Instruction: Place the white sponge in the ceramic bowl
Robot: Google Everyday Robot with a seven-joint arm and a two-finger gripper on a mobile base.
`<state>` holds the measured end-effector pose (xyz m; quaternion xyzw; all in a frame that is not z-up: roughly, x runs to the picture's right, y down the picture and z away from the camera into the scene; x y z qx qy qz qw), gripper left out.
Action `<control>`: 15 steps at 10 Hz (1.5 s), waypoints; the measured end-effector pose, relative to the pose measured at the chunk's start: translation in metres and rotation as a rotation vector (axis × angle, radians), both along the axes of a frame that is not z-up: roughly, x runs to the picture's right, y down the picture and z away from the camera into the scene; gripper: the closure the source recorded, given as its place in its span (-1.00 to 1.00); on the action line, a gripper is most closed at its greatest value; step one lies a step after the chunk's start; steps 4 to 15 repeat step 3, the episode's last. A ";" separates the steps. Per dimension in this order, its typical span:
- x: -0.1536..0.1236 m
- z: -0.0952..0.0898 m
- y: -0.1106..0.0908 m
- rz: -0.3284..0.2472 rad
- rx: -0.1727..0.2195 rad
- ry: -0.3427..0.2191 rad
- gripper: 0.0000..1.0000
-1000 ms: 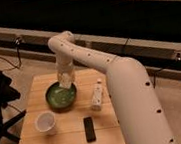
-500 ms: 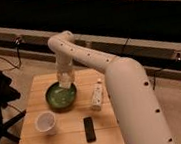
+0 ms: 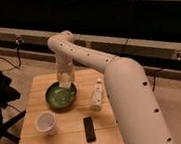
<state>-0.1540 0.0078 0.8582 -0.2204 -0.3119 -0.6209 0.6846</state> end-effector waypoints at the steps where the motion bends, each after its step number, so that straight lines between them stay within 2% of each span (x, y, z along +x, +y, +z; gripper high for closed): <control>1: -0.015 0.002 0.004 -0.018 -0.008 -0.024 -0.34; 3: -0.019 0.005 0.008 -0.029 -0.020 -0.051 -0.36; 15: -0.019 0.005 0.008 -0.029 -0.020 -0.051 -0.36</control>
